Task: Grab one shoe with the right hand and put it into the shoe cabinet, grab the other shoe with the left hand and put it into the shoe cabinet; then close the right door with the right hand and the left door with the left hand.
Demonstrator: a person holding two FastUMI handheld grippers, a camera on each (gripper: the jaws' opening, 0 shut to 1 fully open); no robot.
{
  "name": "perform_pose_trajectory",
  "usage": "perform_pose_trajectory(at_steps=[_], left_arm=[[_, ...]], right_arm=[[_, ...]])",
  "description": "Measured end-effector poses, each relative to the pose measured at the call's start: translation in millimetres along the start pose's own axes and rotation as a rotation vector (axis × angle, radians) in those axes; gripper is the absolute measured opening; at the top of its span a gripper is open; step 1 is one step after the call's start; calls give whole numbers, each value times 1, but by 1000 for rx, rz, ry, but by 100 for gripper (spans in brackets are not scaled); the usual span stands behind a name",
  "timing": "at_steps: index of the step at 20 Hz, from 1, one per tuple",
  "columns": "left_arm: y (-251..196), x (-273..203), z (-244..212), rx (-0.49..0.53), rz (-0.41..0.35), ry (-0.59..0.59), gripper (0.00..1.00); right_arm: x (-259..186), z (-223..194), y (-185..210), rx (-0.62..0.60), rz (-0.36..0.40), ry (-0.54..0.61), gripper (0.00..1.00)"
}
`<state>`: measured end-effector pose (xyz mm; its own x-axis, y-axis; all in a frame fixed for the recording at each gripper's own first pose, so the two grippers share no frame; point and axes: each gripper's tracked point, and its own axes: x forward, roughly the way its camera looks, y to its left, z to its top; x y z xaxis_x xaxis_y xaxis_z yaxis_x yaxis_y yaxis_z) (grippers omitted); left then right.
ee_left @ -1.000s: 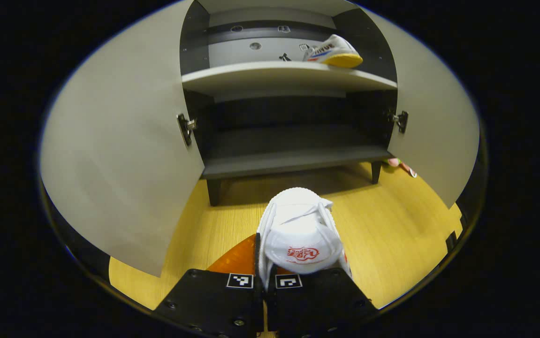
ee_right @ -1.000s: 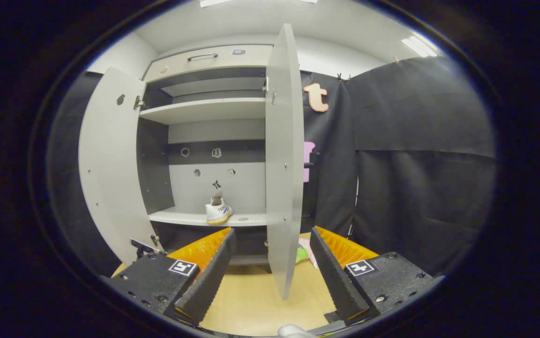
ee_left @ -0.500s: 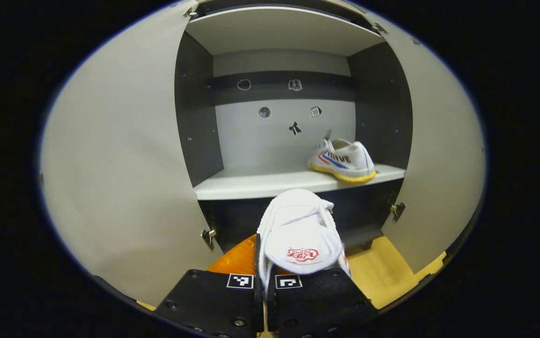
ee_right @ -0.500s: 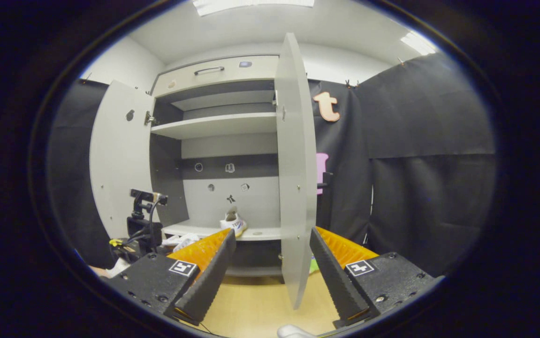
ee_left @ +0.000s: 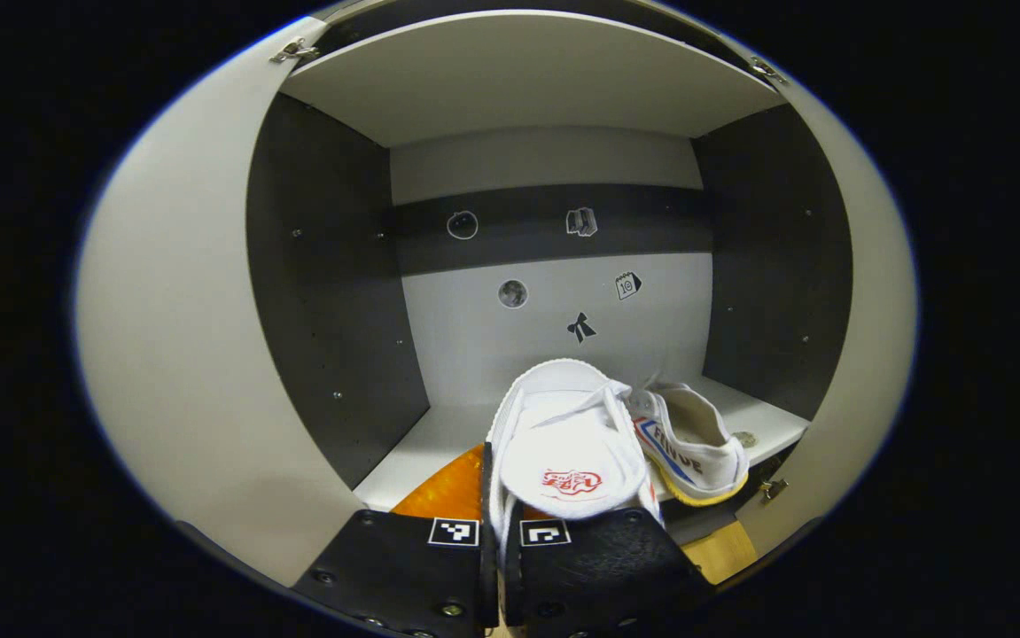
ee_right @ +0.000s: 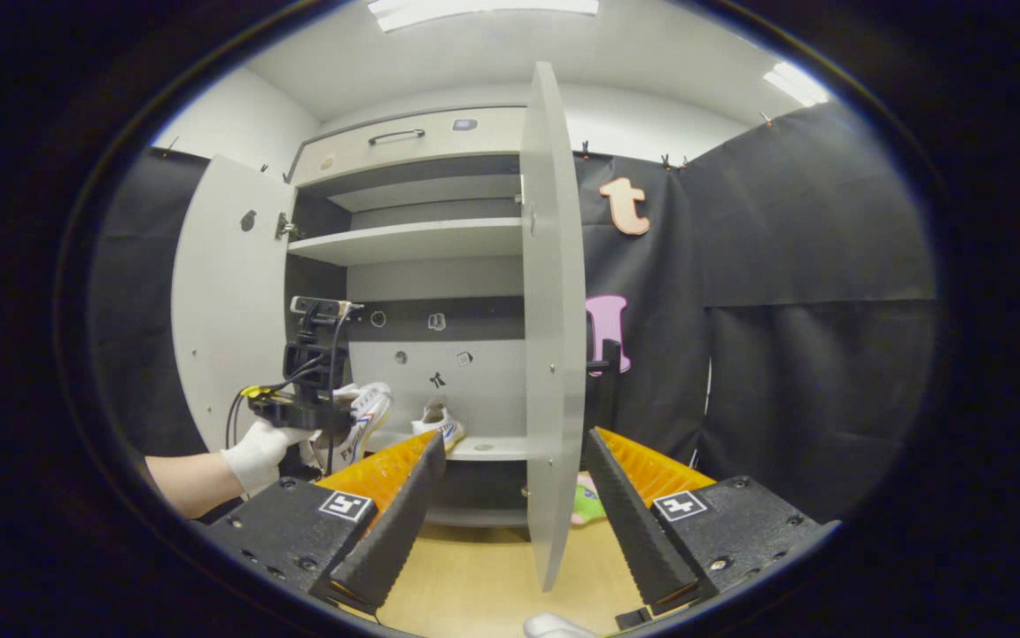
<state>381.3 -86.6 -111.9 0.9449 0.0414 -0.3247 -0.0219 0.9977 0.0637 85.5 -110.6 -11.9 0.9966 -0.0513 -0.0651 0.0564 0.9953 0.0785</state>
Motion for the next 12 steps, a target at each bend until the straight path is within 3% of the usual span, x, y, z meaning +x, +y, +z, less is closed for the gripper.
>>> perform_pose_trajectory(at_steps=[7, 9, 10, 12], left_arm=[[1, 82, -9, 18, 51, 113, 12], [-2, 90, -21, 16, 38, 167, 11], [-3, 92, -30, 22, 30, 196, 3], [1, 94, -32, 29, 40, 204, 5]], right_arm=[[-4, -3, -15, -43, -21, 16, 100], [-3, -10, -19, -37, -22, 42, 100], [-2, -12, -20, -29, -24, 50, 99], [0, -15, -23, -11, -29, 60, 100]])
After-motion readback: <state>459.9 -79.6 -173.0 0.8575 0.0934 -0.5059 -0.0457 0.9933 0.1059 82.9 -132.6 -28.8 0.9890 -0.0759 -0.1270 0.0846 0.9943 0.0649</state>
